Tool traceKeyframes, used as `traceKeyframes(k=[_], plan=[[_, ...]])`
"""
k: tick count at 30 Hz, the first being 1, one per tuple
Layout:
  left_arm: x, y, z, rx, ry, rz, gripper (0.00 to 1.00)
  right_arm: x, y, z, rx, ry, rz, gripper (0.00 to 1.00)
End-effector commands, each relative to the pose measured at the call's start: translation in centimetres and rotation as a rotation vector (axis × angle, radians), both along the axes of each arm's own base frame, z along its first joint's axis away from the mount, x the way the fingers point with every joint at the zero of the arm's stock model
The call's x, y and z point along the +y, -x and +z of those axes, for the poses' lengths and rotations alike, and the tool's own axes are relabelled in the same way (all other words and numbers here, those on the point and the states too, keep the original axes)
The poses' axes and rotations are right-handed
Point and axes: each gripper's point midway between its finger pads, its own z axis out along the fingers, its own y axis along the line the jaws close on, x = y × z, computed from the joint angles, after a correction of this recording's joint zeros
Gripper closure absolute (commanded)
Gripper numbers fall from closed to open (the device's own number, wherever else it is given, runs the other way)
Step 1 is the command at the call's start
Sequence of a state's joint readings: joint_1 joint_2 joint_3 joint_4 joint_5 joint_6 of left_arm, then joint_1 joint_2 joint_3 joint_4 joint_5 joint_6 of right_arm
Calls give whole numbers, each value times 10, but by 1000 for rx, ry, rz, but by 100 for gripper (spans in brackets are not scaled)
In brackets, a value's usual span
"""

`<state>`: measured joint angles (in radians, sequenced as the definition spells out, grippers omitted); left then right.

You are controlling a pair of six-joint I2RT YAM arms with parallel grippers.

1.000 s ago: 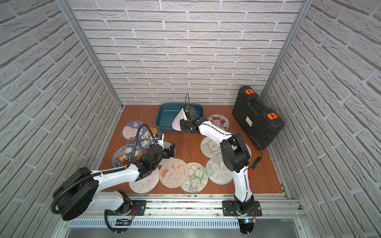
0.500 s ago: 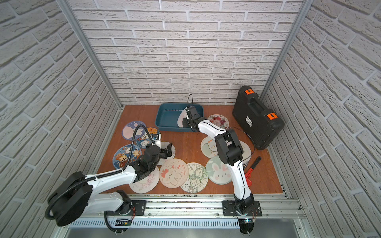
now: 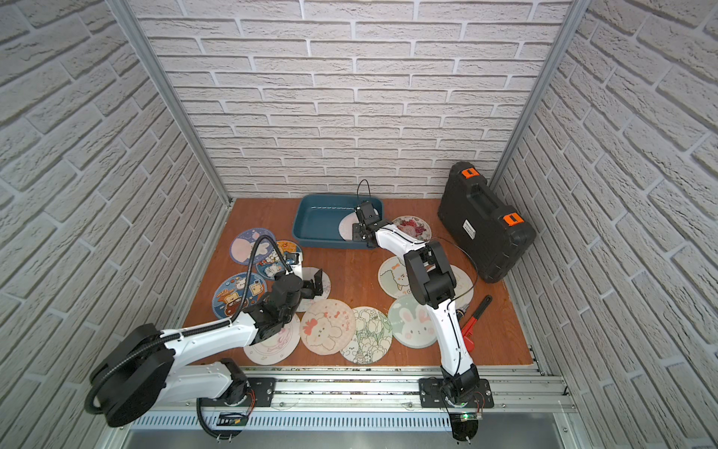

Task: Put the coasters into the storage box
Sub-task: Place the coaster in the storage box.

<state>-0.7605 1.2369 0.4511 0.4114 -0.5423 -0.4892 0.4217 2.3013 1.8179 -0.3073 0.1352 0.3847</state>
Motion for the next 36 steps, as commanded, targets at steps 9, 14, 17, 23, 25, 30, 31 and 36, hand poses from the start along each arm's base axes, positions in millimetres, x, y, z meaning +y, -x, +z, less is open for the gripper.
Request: traceKeyframes(k=[9, 14, 17, 23, 25, 30, 31, 36], plan=[[9, -4, -1, -4, -1, 60, 2, -16, 8, 40, -66, 74, -9, 39], [15, -4, -3, 10, 0, 91, 2, -12, 13, 67, -104, 48, 31, 38], [20, -5, -4, 17, 16, 115, 2, -3, 19, 82, -120, 16, 97, 38], [30, -3, -7, 40, 36, 157, 2, 14, 42, 101, -109, -71, 206, 38], [37, -1, -10, 52, 39, 189, 2, 20, 53, 99, -98, -86, 242, 38], [55, 7, -20, 118, 35, 261, 2, 37, 93, 114, -100, -125, 354, 38], [59, 10, -22, 130, 31, 281, 2, 40, 100, 113, -90, -132, 373, 39], [74, 24, -32, 186, 45, 342, 2, 59, 148, 107, -46, -153, 499, 41]])
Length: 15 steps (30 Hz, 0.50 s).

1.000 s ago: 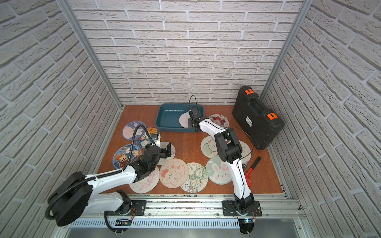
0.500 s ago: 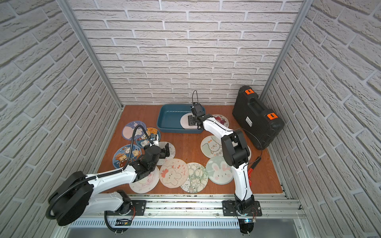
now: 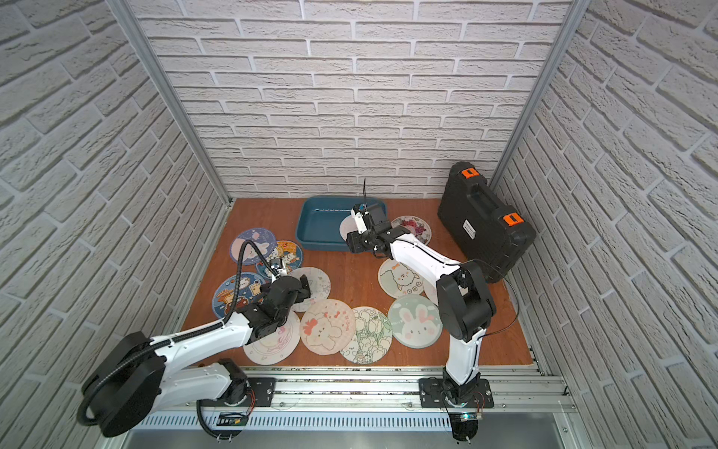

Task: Put the coasters into the storage box
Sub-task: Pick up the coaster from the center of the board.

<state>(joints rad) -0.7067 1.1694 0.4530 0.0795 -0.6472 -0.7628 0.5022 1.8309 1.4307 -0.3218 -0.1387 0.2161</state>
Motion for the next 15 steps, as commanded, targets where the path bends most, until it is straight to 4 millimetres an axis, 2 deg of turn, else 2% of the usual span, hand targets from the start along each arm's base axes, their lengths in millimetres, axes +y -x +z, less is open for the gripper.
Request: traceKeyframes(k=[1, 6, 11, 15], plan=[[15, 10, -1, 26, 22, 73, 2, 22, 34, 15, -16, -47, 137, 41], [9, 26, -1, 72, 22, 21, 2, 31, 87, -6, 86, -52, 256, 41], [-5, 47, -6, 143, -3, -34, 2, 22, 126, -40, 211, -36, 284, 42], [-30, 64, -15, 198, -12, -114, 2, 10, 148, -59, 266, -15, 272, 42]])
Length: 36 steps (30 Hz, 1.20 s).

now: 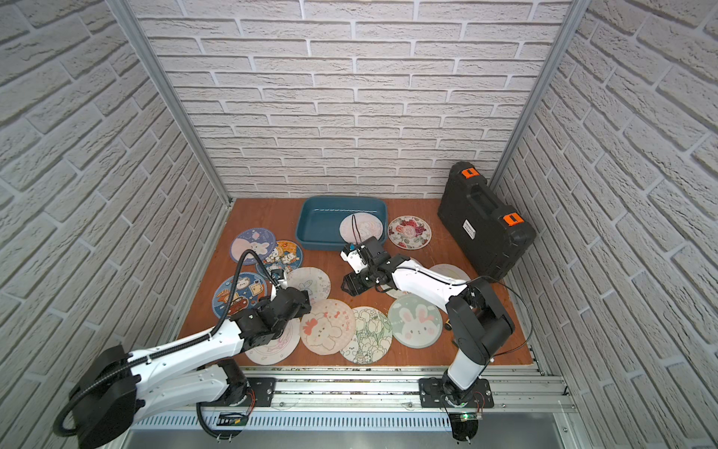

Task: Put the coasters into the storage box
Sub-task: Pick up the coaster from the center of the board.

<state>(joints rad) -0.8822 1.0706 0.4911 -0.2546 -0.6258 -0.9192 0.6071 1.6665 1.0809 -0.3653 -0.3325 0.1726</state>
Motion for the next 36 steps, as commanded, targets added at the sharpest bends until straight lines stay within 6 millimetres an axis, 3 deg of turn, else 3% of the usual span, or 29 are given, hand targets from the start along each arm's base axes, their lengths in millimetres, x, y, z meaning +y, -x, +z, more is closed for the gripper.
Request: traceKeyframes(k=[1, 6, 12, 23, 36], plan=[[-12, 16, -9, 65, -11, -25, 2, -4, 19, 2, 25, -14, 13, 42], [-39, 39, -25, 125, -21, -88, 2, -14, 40, -18, 91, 33, 15, 43], [-57, 61, -38, 167, -58, -145, 2, -16, 60, -34, 138, 70, 26, 44], [-67, 67, -62, 176, 47, -167, 2, 2, 71, -47, 186, 47, 48, 46], [-76, 70, -79, 209, 62, -190, 2, 4, 78, -66, 252, 62, 31, 48]])
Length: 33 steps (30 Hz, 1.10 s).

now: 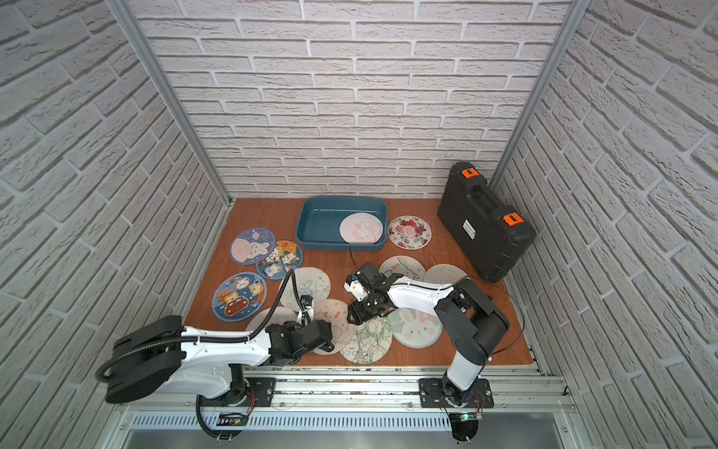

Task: Put the coasters into the storage box
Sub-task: Pick up the coaster from the center of the board.

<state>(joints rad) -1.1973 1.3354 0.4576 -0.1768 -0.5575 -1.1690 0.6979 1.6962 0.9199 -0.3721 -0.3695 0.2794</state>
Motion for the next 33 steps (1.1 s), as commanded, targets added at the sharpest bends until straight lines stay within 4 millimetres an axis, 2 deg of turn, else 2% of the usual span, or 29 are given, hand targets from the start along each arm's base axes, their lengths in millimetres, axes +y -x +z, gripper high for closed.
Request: traceKeyframes(k=[1, 16, 19, 26, 29, 33], plan=[[-11, 4, -9, 32, 47, -16, 2, 10, 6, -4, 26, -26, 16, 48], [-14, 5, -16, 45, 43, -20, 2, 33, 11, -10, 74, -93, 41, 56], [-14, 5, -16, 45, 44, -20, 2, 36, 10, -10, 73, -98, 46, 63], [-13, 5, -15, 42, 40, -18, 2, 39, 5, -3, 53, -98, 49, 94], [-10, 2, -10, 24, 18, -20, 2, 41, -1, 6, 30, -96, 57, 94], [-7, -4, 6, -28, -4, -24, 2, 47, -15, 29, -35, -108, 57, 94]])
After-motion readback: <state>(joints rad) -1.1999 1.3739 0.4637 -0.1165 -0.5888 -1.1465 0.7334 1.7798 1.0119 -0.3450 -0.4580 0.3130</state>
